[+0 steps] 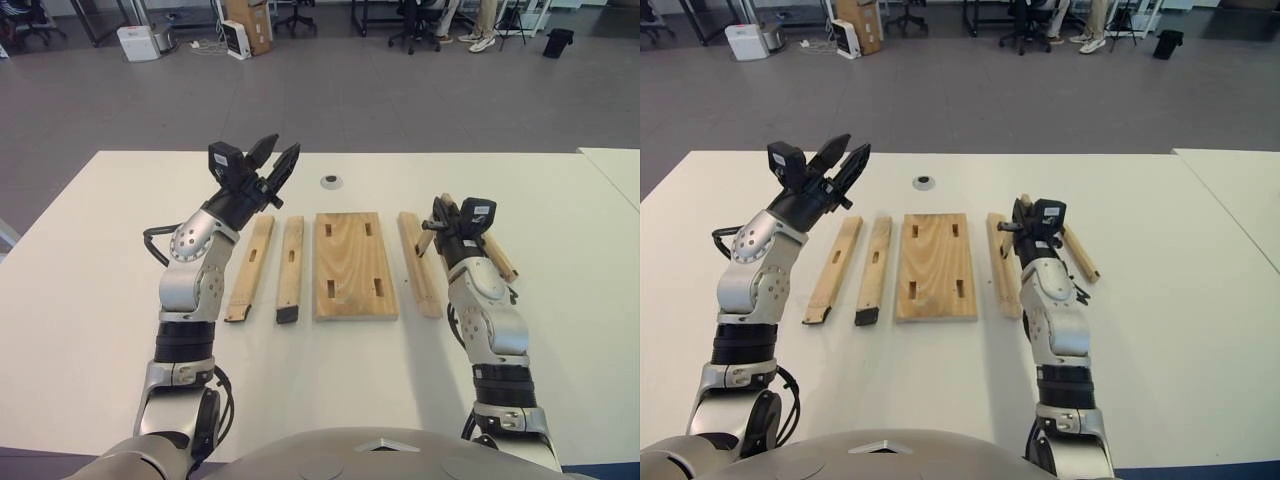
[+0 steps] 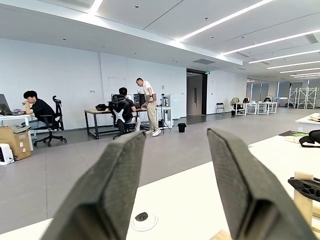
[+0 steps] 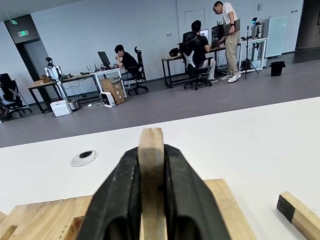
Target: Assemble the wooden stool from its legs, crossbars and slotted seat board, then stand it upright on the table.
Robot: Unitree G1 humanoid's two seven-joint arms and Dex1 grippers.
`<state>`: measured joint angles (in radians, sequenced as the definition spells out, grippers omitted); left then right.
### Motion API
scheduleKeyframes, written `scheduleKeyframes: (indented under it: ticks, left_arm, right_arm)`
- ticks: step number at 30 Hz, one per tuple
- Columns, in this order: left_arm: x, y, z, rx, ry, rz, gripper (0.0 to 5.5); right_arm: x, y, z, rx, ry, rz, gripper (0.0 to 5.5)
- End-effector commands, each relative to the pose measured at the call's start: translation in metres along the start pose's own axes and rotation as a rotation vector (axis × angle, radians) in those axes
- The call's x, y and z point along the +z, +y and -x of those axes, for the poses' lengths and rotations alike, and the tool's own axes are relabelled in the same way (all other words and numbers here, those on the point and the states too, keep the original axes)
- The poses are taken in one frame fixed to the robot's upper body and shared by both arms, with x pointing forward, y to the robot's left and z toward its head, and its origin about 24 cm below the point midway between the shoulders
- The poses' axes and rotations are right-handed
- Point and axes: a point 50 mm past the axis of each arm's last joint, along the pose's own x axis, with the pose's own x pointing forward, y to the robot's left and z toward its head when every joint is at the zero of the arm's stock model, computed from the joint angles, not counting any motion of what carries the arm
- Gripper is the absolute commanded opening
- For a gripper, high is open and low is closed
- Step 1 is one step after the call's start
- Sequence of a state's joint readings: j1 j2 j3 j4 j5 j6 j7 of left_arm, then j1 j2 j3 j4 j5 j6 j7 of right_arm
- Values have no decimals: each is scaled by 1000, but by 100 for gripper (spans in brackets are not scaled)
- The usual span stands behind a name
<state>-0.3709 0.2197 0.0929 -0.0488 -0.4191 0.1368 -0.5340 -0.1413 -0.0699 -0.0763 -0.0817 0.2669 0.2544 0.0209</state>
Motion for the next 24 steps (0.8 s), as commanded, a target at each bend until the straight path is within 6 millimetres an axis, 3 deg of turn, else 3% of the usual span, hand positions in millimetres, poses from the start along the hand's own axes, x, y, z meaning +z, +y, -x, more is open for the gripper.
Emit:
scheduleKeyframes:
  ticks: [1,14,24]
  left_arm:
    - [1,1,0,8,2,-18,227]
    - [4,3,3,18,-22,-45,227]
    - [0,-1,5,29,-21,-35,227]
  right_arm:
    - [-42,-8,17,16,165,29,40]
    - [-67,-20,52,53,240,118,40]
    - [-59,-12,37,26,300,61,40]
